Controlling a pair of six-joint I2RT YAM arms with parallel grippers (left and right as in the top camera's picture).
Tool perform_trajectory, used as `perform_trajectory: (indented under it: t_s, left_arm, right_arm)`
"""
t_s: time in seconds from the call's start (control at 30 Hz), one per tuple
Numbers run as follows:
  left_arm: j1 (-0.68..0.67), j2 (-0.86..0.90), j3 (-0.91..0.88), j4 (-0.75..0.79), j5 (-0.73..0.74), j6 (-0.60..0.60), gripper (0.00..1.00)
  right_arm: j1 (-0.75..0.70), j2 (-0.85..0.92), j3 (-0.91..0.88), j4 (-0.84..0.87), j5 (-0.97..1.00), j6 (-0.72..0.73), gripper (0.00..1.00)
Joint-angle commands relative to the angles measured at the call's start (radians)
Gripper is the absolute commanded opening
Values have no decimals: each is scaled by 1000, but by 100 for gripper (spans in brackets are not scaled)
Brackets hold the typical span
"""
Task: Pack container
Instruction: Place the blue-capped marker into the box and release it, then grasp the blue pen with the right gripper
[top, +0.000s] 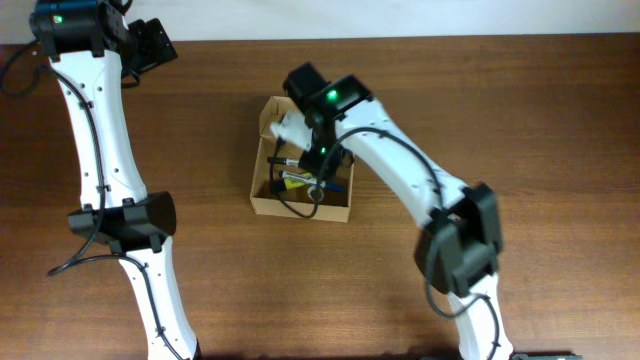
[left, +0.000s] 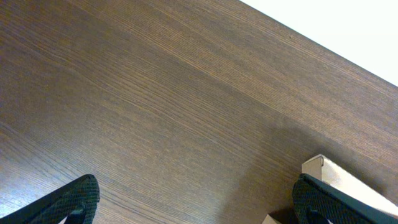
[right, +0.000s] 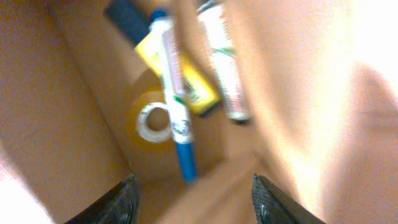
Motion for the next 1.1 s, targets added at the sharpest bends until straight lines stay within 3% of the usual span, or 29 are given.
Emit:
perform_trajectory:
  t_s: [0.0, 0.17, 0.33, 0.5, 0.7, 0.87, 1.07]
  left_arm:
    - [4, 2, 15, 1, -15, 9, 100]
    - [4, 2, 15, 1, -15, 9, 100]
    - [4, 2, 15, 1, -15, 9, 100]
    - [4, 2, 15, 1, -15, 9, 100]
    - [4, 2, 15, 1, -15, 9, 100]
    - [4, 2, 15, 1, -15, 9, 100]
    - [4, 2, 15, 1, -15, 9, 100]
  right_arm:
    - [-24, -214, 54, -16, 100, 88, 60]
    - [-172, -380, 1, -8, 96, 173, 60]
    - [-399, -512, -206, 88, 5, 272, 59]
    - [-538, -506, -412, 44, -80, 491, 46]
    - [-524, -497, -672, 141, -81, 702, 46]
    - [-499, -497, -856, 298, -85, 752, 46]
    - [-452, -495, -942, 376, 23, 795, 46]
